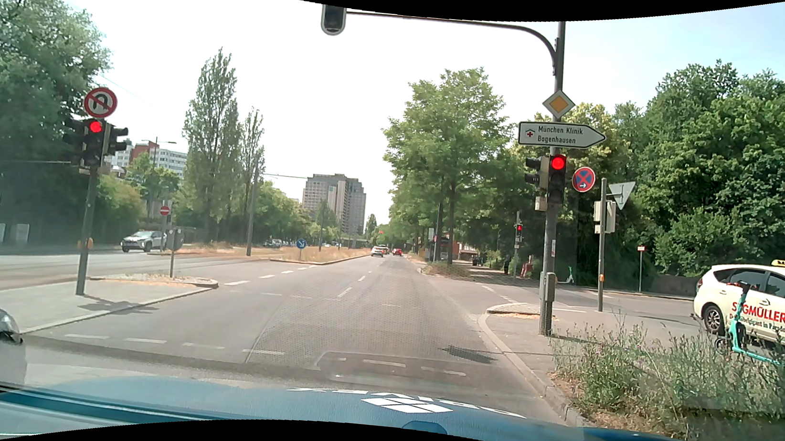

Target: Follow the waypoints while adhering to traffic rules and regulations

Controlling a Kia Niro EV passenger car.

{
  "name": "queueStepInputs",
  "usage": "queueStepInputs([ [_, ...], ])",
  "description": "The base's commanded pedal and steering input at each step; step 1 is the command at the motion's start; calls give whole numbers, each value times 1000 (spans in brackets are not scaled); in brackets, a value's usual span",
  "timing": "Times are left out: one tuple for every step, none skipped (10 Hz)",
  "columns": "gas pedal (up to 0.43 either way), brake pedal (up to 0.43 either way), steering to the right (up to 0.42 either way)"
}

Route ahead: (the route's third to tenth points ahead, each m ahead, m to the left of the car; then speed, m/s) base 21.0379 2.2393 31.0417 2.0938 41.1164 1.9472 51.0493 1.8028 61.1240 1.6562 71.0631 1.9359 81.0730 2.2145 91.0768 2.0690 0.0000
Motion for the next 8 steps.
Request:
queueStepInputs([
  [0,268,-4],
  [0,268,-4],
  [0,274,-4],
  [0,274,-4],
  [0,268,-4],
  [0,268,-4],
  [0,274,-4],
  [0,268,-4],
])
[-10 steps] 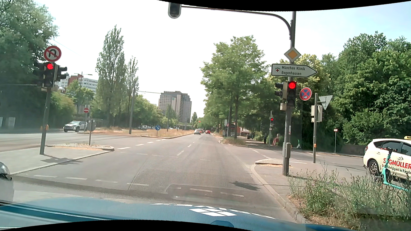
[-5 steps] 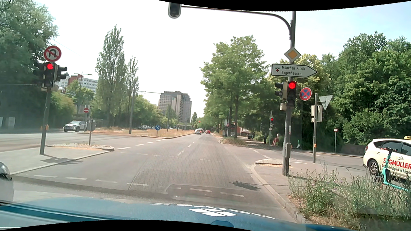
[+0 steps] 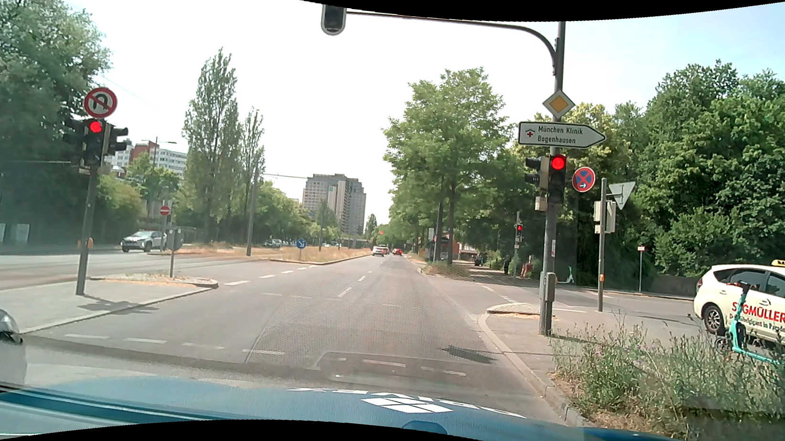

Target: Follow the waypoints while adhering to traffic rules and regulations

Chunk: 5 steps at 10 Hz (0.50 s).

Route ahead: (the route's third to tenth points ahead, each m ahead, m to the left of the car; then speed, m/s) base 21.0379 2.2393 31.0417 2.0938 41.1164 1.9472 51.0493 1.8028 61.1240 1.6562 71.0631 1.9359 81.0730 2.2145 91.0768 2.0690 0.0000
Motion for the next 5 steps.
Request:
queueStepInputs([
  [0,268,-4],
  [0,268,-4],
  [0,268,-4],
  [0,274,-4],
  [0,268,-4],
])
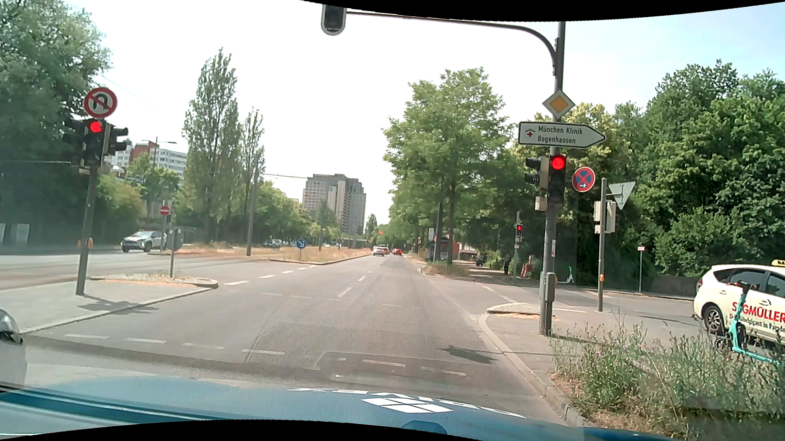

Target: Follow the waypoints while adhering to traffic rules and regulations

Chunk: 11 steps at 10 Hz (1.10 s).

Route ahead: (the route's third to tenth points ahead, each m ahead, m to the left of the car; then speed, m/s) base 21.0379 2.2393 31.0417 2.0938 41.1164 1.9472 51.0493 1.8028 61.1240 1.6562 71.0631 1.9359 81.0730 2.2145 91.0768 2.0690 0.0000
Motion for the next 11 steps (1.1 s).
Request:
queueStepInputs([
  [0,268,-4],
  [0,268,-4],
  [0,268,-4],
  [0,268,-4],
  [0,268,-4],
  [0,268,-4],
  [0,268,-4],
  [0,268,-4],
  [0,268,-4],
  [0,268,-4],
  [0,274,-4],
])
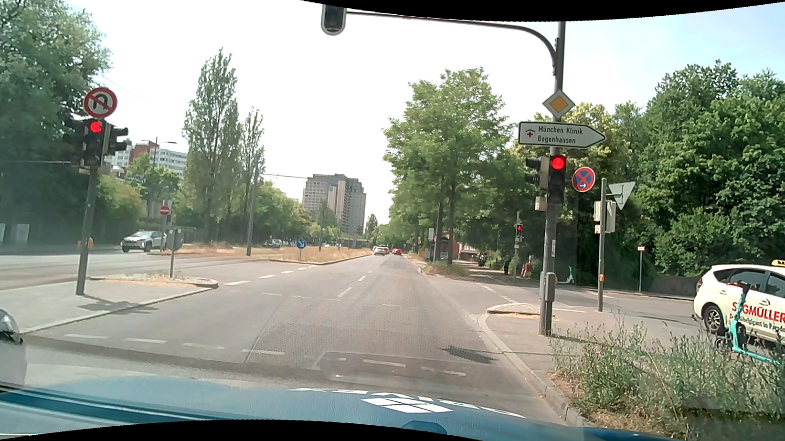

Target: Follow the waypoints while adhering to traffic rules and regulations

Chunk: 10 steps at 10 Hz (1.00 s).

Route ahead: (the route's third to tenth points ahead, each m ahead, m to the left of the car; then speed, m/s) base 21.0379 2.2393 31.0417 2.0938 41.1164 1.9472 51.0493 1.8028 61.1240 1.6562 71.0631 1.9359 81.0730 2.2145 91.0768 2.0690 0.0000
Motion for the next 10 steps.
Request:
queueStepInputs([
  [0,274,-4],
  [0,280,-4],
  [0,280,-4],
  [0,280,-4],
  [0,305,-4],
  [0,329,-4],
  [0,329,-4],
  [0,329,-4],
  [0,329,-4],
  [0,329,-14],
])
